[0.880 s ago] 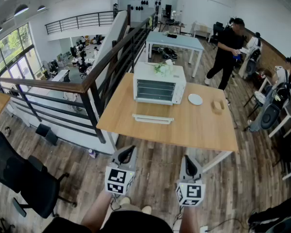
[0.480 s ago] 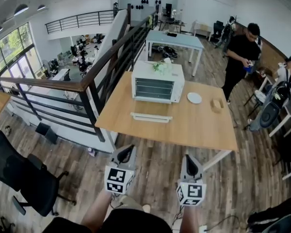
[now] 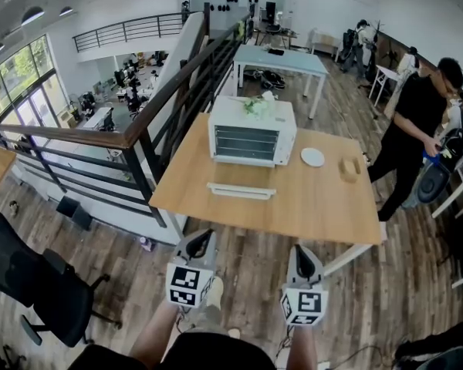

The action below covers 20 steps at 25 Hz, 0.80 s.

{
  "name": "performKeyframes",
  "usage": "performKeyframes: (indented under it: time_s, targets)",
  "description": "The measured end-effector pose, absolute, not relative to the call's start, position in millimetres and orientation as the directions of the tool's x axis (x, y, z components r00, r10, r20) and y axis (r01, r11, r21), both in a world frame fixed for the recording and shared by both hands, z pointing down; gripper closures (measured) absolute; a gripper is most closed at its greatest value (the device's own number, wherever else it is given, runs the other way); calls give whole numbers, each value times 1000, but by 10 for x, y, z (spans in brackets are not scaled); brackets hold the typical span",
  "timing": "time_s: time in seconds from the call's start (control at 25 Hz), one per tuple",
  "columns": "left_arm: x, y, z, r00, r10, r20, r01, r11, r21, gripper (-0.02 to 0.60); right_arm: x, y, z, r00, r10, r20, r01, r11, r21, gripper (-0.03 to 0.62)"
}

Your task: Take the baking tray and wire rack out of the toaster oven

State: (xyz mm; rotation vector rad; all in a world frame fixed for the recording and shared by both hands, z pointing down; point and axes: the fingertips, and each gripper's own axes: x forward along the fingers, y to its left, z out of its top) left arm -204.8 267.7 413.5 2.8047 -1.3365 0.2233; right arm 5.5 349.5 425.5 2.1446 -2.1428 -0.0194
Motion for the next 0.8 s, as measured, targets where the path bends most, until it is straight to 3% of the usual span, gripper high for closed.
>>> performKeyframes:
  time_s: [0.8]
  targets:
    - [-1588, 174, 4343, 646, -737, 199, -751, -660, -9, 578, 356, 1031, 4429, 17, -994, 109, -997, -9, 73, 595]
